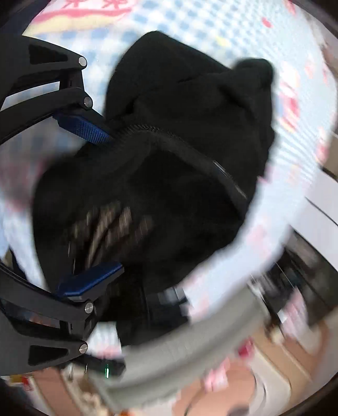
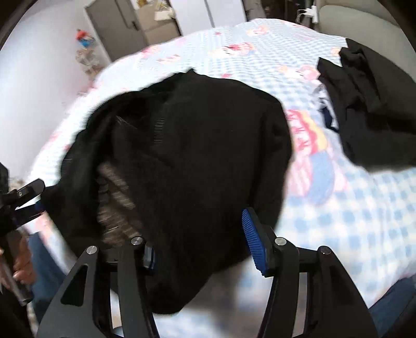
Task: Fold clothes
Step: 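Lift the jacket by the zipper edge with the left gripper while the right gripper holds the hood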
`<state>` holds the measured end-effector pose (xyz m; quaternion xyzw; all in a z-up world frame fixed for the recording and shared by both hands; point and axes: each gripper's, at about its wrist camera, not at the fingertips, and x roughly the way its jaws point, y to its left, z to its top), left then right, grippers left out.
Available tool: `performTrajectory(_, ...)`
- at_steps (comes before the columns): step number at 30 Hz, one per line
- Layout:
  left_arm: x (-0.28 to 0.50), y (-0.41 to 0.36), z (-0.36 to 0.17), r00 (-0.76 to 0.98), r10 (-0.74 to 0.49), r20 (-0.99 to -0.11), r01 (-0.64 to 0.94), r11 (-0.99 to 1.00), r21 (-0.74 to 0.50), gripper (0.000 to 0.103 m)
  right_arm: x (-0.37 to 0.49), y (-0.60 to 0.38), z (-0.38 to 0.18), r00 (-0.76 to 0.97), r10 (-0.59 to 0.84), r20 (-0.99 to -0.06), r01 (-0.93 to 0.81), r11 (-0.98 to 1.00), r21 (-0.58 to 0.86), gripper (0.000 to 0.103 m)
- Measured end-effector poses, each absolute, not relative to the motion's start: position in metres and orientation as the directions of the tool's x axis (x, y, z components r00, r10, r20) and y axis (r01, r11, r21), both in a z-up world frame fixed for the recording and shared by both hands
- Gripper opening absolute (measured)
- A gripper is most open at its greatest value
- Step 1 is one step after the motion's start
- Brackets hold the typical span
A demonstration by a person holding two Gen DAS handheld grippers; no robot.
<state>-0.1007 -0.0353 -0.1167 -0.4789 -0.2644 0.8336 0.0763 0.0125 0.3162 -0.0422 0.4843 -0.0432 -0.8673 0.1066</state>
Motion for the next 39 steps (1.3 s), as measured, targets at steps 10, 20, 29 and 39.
performTrajectory(10,-0.058,-0.042,-0.141,-0.443,0.329,-0.834,0.217,-0.863,-0.456,0.015,0.036,0.345,-0.073,-0.434,-0.33,-0.838,0.044,-0.937,0.346,0.021)
performTrajectory(20,-0.038,-0.058,-0.097,-0.518,0.46,-0.721,0.09,-0.809,-0.581,0.015,0.031,0.313,-0.061,-0.391,-0.344,-0.854,0.083,-0.937,0.339,0.016)
performTrajectory(29,-0.046,-0.029,-0.145,-0.562,0.45,-0.693,0.188,-0.747,-0.637,0.057,0.012,0.302,-0.074,-0.391,-0.396,-0.831,0.02,-0.906,0.422,0.029)
performTrajectory(39,-0.053,-0.029,-0.167,-0.508,0.542,-0.669,0.193,-0.685,-0.702,0.048,-0.006,0.278,-0.079,-0.411,-0.452,-0.791,0.025,-0.873,0.486,0.034)
